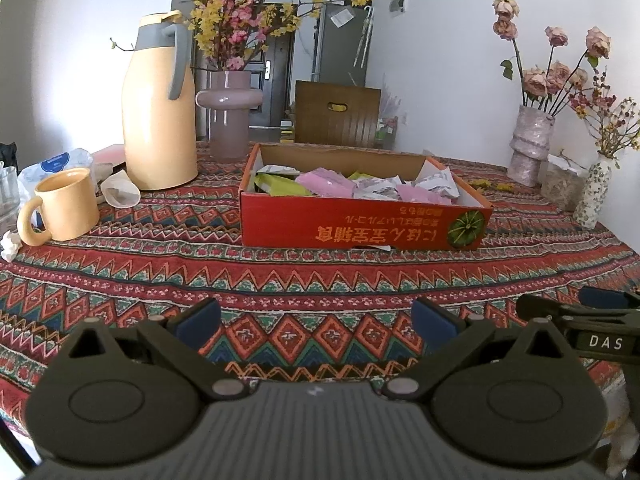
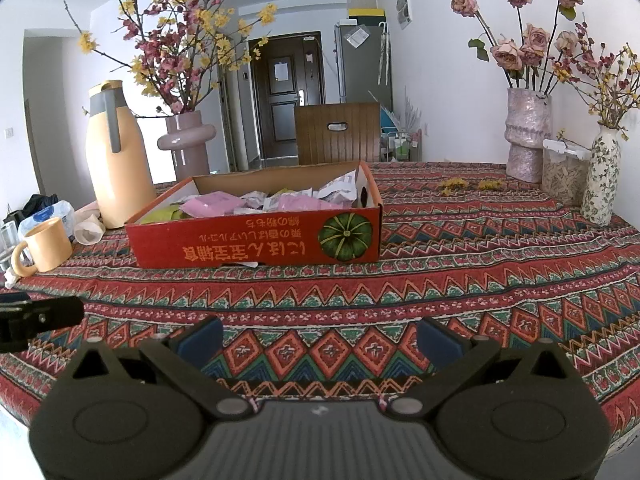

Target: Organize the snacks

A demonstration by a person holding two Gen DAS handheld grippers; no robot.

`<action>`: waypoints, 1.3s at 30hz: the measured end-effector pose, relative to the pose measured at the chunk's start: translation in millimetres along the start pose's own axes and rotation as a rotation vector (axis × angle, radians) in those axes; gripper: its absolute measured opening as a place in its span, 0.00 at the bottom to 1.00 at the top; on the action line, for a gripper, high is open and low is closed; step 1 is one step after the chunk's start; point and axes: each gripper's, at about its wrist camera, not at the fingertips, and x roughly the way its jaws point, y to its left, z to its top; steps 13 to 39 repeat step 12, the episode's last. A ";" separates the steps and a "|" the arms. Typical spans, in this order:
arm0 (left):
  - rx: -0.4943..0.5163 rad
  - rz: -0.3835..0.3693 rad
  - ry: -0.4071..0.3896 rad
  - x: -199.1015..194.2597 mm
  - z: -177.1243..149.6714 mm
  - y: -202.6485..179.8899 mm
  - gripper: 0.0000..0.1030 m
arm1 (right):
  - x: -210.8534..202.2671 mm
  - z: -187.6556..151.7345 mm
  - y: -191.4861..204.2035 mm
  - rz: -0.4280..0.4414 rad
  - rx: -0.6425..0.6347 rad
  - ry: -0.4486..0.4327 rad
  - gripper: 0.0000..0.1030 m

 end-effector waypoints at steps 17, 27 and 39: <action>-0.007 0.004 0.001 2.8 -0.1 -0.4 1.00 | -0.2 -0.1 0.4 0.002 0.000 0.004 1.00; -0.007 0.004 0.001 2.8 -0.1 -0.4 1.00 | -0.2 -0.1 0.4 0.002 0.000 0.004 1.00; -0.007 0.004 0.001 2.8 -0.1 -0.4 1.00 | -0.2 -0.1 0.4 0.002 0.000 0.004 1.00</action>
